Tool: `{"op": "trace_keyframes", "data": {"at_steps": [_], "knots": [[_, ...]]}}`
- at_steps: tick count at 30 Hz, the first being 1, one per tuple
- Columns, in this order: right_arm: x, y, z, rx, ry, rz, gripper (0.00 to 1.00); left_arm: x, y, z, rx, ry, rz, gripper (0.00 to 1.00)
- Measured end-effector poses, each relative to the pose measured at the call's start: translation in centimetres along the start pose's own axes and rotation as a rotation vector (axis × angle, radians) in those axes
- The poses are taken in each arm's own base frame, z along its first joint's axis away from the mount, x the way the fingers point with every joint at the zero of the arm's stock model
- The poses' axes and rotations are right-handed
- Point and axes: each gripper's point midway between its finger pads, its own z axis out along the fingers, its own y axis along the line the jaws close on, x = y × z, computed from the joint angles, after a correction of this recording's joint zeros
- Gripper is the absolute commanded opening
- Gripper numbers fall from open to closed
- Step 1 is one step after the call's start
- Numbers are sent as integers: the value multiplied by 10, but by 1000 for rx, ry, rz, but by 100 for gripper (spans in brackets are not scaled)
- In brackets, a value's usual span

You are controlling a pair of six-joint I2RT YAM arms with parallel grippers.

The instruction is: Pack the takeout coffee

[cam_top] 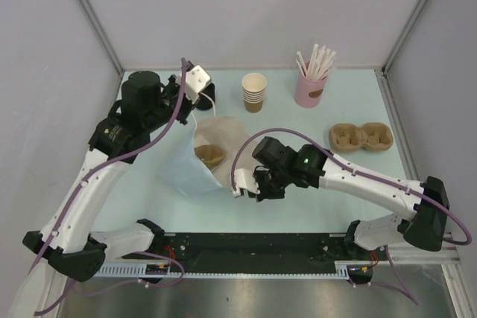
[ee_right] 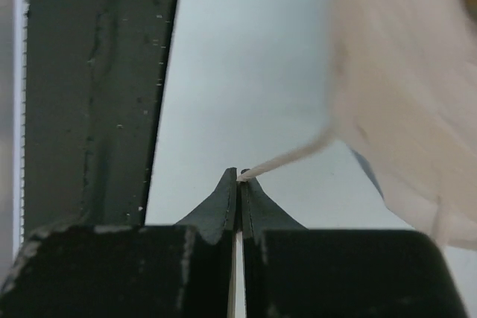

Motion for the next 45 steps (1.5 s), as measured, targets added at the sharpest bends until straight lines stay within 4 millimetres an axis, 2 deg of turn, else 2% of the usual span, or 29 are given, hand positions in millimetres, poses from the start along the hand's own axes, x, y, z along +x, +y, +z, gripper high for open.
{"op": "trace_keyframes", "data": {"at_steps": [4,7,9,14,16,18,28,35,36,38,40,41,43,45], "knots": [[2,23,13,-74,11,-30,0,-18,-10,-9,74,-57,5,0],[7,30,19,-102,13,-15,0,-12,-28,-9,163,-56,11,0],[9,33,21,-117,7,-5,0,6,-40,-5,207,-23,14,0],[-2,40,23,-156,-46,10,0,67,-70,6,301,125,11,0],[-5,42,24,-171,-61,10,0,84,-82,5,348,168,3,0],[-6,46,27,-190,-63,9,0,91,-91,3,386,183,-7,0],[1,77,36,-325,-23,-22,0,83,-119,-14,542,137,-48,0],[17,78,43,-330,34,-12,0,82,-121,-13,561,135,-55,0],[18,75,43,-315,41,-15,0,82,-121,-13,556,138,-54,0],[18,57,43,-214,55,-37,0,83,-112,-10,510,150,-43,0],[6,34,29,-96,11,-42,0,77,-94,-7,426,158,-33,0],[1,16,17,-31,-19,-15,0,72,-84,-5,385,149,-31,0],[-24,-23,-21,86,-119,47,0,58,-59,-2,283,115,-38,0],[-57,-76,-70,267,-259,74,0,49,-39,0,198,86,-52,0]]}}
